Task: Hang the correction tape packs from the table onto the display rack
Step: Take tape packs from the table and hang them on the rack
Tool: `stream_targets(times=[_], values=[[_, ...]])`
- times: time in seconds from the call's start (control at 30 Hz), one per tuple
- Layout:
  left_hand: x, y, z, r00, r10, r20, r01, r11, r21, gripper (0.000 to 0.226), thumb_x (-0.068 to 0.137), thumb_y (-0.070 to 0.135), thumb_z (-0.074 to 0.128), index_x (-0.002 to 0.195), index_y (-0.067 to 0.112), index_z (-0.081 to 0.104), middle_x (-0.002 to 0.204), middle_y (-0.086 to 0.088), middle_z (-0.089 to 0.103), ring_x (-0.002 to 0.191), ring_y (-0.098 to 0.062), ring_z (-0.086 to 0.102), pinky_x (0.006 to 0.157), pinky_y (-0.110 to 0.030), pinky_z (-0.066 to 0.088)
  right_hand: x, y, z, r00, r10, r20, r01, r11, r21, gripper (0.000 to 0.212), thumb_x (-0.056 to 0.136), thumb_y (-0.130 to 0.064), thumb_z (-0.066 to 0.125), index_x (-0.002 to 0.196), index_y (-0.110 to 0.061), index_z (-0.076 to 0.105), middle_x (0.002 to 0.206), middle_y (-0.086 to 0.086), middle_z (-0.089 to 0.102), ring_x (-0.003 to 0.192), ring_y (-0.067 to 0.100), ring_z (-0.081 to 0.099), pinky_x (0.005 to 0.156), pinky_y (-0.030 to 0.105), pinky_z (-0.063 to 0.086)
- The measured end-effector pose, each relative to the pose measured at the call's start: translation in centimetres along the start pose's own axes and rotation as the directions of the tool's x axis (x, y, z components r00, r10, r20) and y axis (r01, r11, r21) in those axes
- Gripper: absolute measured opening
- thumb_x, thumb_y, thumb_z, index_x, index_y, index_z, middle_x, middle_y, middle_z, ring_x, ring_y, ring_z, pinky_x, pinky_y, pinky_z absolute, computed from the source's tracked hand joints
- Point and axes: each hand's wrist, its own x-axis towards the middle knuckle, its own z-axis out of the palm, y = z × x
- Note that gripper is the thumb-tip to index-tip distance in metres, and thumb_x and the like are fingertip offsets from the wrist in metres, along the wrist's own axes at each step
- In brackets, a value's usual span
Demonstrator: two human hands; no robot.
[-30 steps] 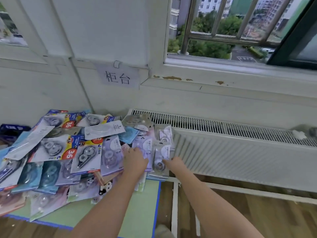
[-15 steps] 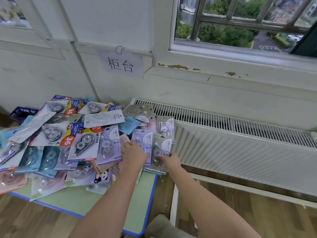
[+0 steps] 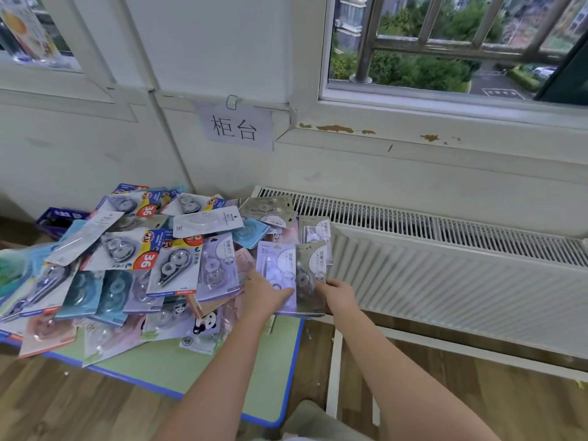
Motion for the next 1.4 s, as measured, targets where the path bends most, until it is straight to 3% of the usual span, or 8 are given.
stream_targets(times=[0.1,0.2,0.53,0.6,0.73,0.97,1.1,1.4], values=[[0.4,-0.6,-0.8,0.999,0.009,0.046,-0.003,0.99,-0.14,0.1,0.077,0.031,0.079,0.149,0.005,0.014,0.153,-0.014,0.029,0.138,-0.031,0.034,0.111,-0.04,0.031,-1.3,-0.5,-0.2,0.99,-0.1,-0.103,0.088,0.989,-0.116,0.02,0.095,-0.014,0.051,0.086,0.001,0.061,0.07,0.017,0.054,0.065,0.026,0.053,0.06,0.031,0.043],[0.9,-1.6,-2.0,0.994,0.049,0.095,-0.03,0.981,-0.193,0.099,0.077,0.035,0.078,0.15,0.008,0.017,0.152,-0.013,0.033,0.135,-0.032,0.038,0.111,-0.046,0.034,-2.8,-0.6,0.5,0.959,-0.221,-0.177,0.177,0.956,-0.234,0.016,0.099,-0.018,0.045,0.087,-0.011,0.052,0.078,0.004,0.053,0.071,0.017,0.048,0.064,0.03,0.039],[-1.0,-2.6,-7.0,0.901,0.314,0.298,-0.163,0.884,-0.439,0.046,0.078,0.03,0.079,0.113,0.014,0.055,0.109,-0.002,0.065,0.092,-0.013,0.06,0.076,-0.025,0.048,-10.1,1.0,3.4,0.88,-0.203,-0.429,0.284,0.95,0.134,0.015,0.099,-0.025,0.049,0.107,-0.014,0.056,0.096,0.0,0.058,0.086,0.012,0.052,0.06,0.014,0.037],[-1.8,-2.3,-7.3,0.849,0.379,0.369,-0.19,0.87,-0.455,0.035,0.085,0.02,0.072,0.114,0.013,0.054,0.104,0.001,0.064,0.085,-0.005,0.058,0.066,-0.014,0.045,-11.8,1.6,3.1,0.857,-0.166,-0.487,0.302,0.929,0.215,0.018,0.098,-0.025,0.05,0.111,-0.014,0.056,0.102,0.002,0.059,0.093,0.015,0.054,0.062,0.017,0.039],[-4.1,-0.6,-7.4,0.744,0.489,0.456,-0.241,0.832,-0.499,0.036,0.083,0.018,0.073,0.116,0.013,0.058,0.117,-0.009,0.067,0.103,-0.022,0.065,0.092,-0.036,0.051,-15.7,2.6,1.2,0.788,-0.122,-0.604,0.387,0.86,0.332,0.023,0.098,-0.025,0.051,0.113,-0.01,0.059,0.103,0.002,0.064,0.093,0.014,0.059,0.071,0.022,0.046],[-11.5,4.5,-6.6,0.492,0.679,0.545,-0.301,0.72,-0.626,0.052,0.075,0.02,0.079,0.122,0.01,0.058,0.114,-0.008,0.069,0.105,-0.025,0.066,0.093,-0.039,0.052,-24.1,3.9,-4.2,0.595,-0.072,-0.801,0.606,0.695,0.388,0.011,0.098,-0.021,0.052,0.102,-0.015,0.06,0.084,-0.009,0.062,0.073,0.0,0.057,0.054,0.003,0.043],[-18.3,6.1,-6.1,0.341,0.779,0.526,-0.346,0.624,-0.701,0.028,0.083,0.006,0.069,0.108,0.017,0.063,0.105,-0.005,0.072,0.098,-0.023,0.068,0.09,-0.038,0.053,-30.4,5.4,-7.3,0.476,-0.031,-0.879,0.695,0.626,0.354,0.012,0.097,-0.022,0.053,0.089,-0.026,0.062,0.085,-0.009,0.067,0.072,0.002,0.062,0.064,0.013,0.049],[-37.7,1.9,-3.5,-0.002,0.803,0.596,-0.27,0.574,-0.773,0.047,0.067,0.025,0.083,0.11,0.022,0.064,0.102,0.004,0.074,0.101,-0.019,0.068,0.097,-0.042,0.049,-48.9,17.3,-11.5,0.149,0.043,-0.988,0.788,0.599,0.145,0.012,0.098,-0.019,0.052,0.099,-0.023,0.063,0.075,-0.013,0.07,0.066,-0.002,0.065,0.06,0.013,0.05]])
